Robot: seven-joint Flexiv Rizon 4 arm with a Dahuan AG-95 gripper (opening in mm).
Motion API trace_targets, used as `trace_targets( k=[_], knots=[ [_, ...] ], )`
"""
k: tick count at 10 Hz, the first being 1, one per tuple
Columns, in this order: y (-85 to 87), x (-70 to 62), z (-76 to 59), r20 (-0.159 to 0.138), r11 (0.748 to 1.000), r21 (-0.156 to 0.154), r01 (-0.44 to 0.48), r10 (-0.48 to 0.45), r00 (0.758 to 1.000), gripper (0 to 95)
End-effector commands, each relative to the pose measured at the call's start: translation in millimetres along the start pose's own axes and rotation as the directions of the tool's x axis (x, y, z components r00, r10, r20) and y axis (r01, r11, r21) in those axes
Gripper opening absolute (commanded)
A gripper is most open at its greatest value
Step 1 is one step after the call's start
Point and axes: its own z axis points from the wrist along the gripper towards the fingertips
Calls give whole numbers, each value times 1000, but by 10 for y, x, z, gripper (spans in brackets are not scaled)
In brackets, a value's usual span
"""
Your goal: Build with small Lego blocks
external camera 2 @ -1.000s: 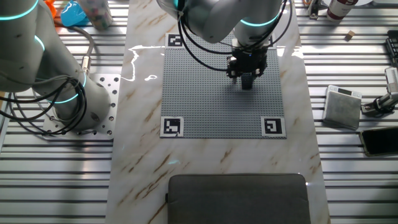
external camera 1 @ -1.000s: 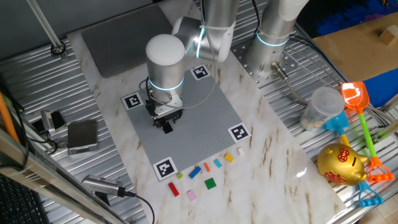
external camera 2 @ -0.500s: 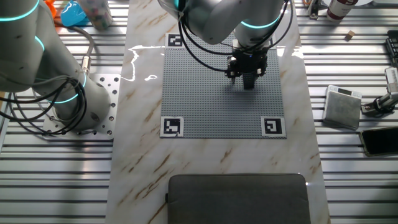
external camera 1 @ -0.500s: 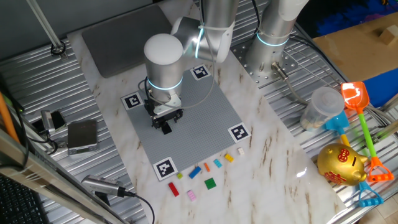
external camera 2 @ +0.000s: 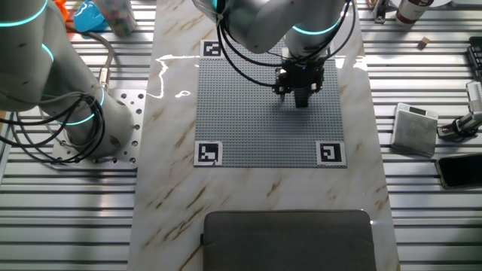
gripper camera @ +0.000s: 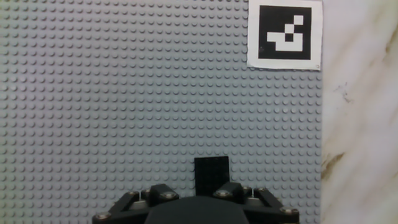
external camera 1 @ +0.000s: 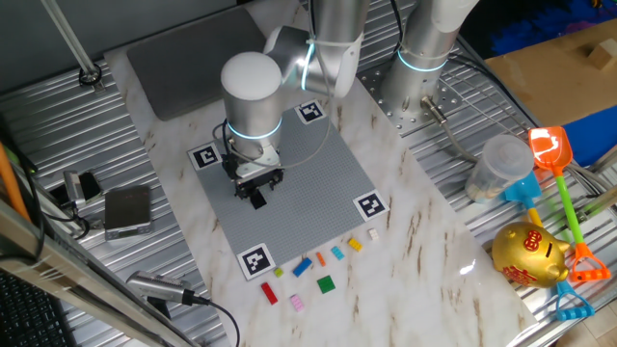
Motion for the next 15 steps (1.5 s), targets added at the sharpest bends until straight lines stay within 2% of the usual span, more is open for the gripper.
trace_targets(
  k=[1,4,10,15],
  knots=[
    [7,8,-97,-4,1000,-3,-10,10,1000,570],
    [-16,57,-127,-2,996,-5,-84,84,996,0],
    [-127,25,-199,1,992,3,-130,130,992,0],
    [-255,-3,-142,-3,991,9,-134,134,991,0]
  ],
)
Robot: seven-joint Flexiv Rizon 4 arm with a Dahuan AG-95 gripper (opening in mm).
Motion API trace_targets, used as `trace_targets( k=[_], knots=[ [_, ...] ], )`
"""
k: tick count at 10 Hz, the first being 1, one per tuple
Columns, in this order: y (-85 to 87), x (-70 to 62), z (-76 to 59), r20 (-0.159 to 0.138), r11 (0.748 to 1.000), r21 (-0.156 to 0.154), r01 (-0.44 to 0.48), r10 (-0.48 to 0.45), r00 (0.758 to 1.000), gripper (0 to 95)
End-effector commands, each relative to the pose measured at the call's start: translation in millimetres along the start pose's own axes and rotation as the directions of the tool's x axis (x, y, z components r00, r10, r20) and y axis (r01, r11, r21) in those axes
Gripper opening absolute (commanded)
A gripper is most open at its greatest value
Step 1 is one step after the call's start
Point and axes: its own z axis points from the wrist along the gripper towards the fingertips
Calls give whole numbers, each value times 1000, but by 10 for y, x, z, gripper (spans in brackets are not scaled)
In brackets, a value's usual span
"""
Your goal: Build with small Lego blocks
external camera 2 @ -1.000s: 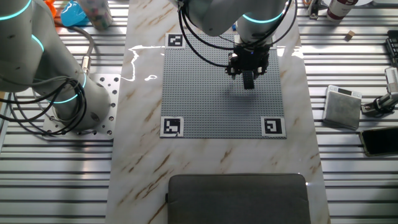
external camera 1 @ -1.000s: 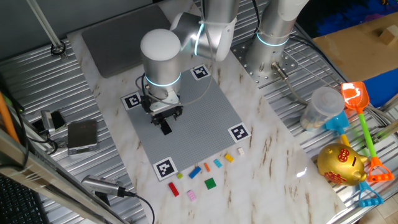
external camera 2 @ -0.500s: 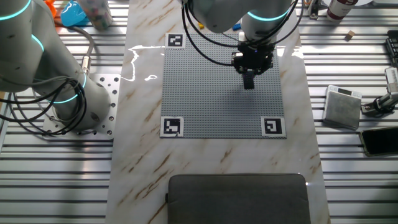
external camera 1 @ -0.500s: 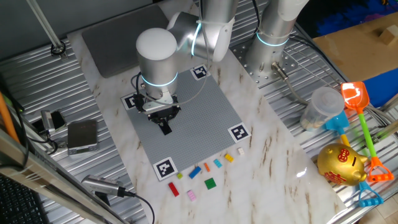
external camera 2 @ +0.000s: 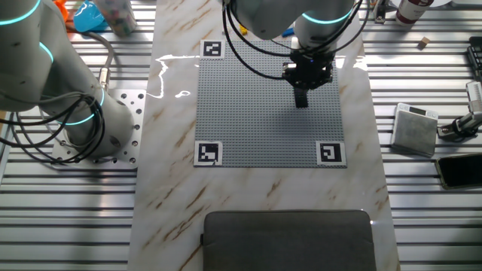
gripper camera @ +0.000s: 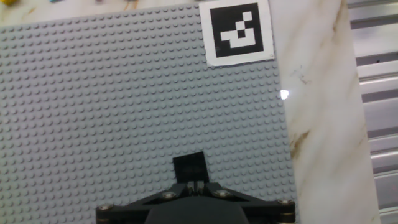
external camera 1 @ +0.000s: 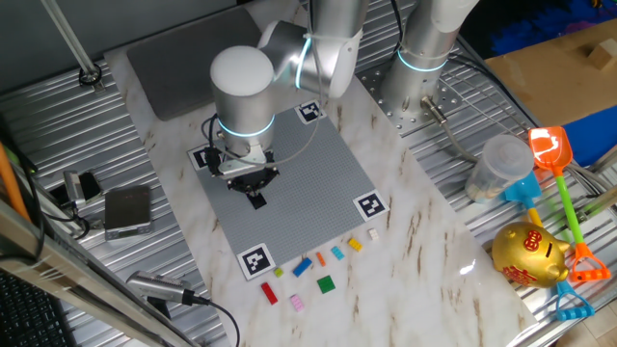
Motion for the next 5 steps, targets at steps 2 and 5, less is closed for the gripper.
trace_targets(
  k=[2,5],
  knots=[
    [-72,-12,-3,0,1000,-2,-1,1,1000,0],
    [-78,-1,61,4,1000,9,-8,8,1000,0]
  ],
)
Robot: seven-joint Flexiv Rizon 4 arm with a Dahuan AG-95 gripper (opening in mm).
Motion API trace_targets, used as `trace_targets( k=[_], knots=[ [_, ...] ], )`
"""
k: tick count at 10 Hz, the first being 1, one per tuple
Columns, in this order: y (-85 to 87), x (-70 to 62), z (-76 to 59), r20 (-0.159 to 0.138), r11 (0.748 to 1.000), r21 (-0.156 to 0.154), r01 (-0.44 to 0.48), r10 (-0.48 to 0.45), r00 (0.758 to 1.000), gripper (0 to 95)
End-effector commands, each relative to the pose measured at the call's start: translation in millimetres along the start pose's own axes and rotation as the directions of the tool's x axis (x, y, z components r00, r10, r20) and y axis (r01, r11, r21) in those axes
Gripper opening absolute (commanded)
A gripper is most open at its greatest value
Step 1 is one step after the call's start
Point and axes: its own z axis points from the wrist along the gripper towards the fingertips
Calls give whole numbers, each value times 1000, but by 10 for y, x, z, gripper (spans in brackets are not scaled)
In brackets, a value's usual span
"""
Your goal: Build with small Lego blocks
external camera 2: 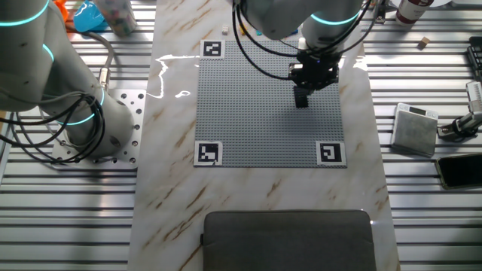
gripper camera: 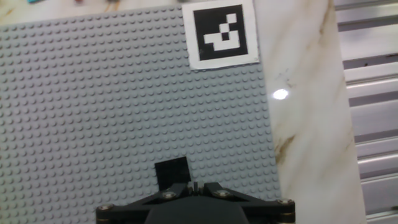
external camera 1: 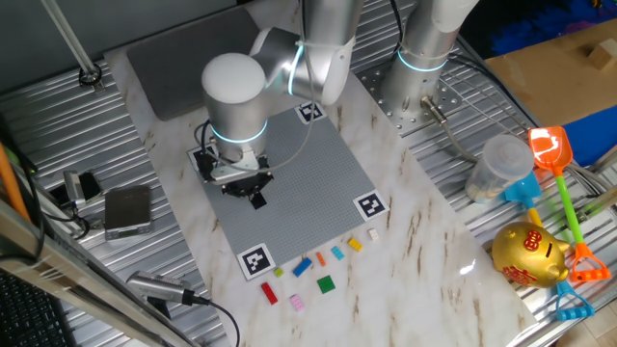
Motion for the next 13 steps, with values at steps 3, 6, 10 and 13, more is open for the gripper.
trace_targets(
  k=[3,6,10,13],
  knots=[
    [-1,14,39,-2,1000,11,5,-5,1000,0],
    [13,32,83,1,1000,22,9,-9,1000,0],
    [27,48,97,3,1000,26,18,-18,1000,0],
    [40,58,97,10,1000,22,19,-20,1000,0]
  ],
)
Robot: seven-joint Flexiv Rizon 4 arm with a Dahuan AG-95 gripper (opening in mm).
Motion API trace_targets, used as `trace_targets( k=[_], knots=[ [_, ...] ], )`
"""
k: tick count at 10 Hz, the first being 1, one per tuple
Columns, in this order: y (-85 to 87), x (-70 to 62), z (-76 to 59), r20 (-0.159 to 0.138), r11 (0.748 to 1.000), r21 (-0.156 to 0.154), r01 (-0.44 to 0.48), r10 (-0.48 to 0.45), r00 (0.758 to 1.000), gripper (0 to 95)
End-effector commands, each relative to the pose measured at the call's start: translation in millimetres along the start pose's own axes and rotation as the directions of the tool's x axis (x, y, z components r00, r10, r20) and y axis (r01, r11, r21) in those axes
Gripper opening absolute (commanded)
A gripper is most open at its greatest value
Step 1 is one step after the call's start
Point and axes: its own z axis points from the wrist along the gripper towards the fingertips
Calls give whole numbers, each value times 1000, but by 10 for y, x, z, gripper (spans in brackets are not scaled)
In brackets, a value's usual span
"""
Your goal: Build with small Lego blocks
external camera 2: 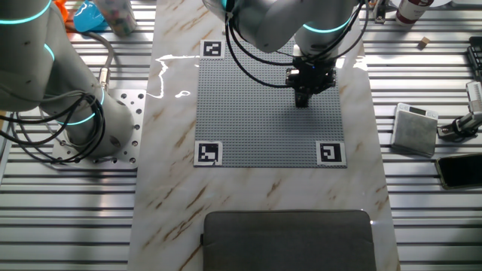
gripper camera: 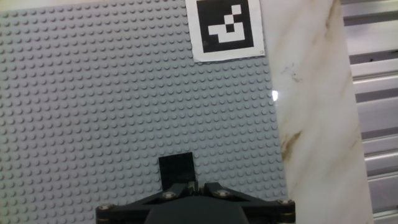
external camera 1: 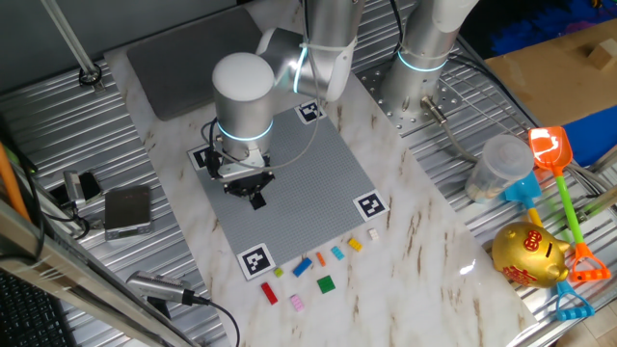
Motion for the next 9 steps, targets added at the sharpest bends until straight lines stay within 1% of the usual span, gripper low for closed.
trace_targets(
  k=[1,5,9],
  knots=[
    [6,-6,-12,0,1000,-2,-1,1,1000,0],
    [16,-18,-26,5,1000,-7,4,-4,1000,0],
    [43,-121,-44,5,1000,-8,0,0,1000,0]
  ],
)
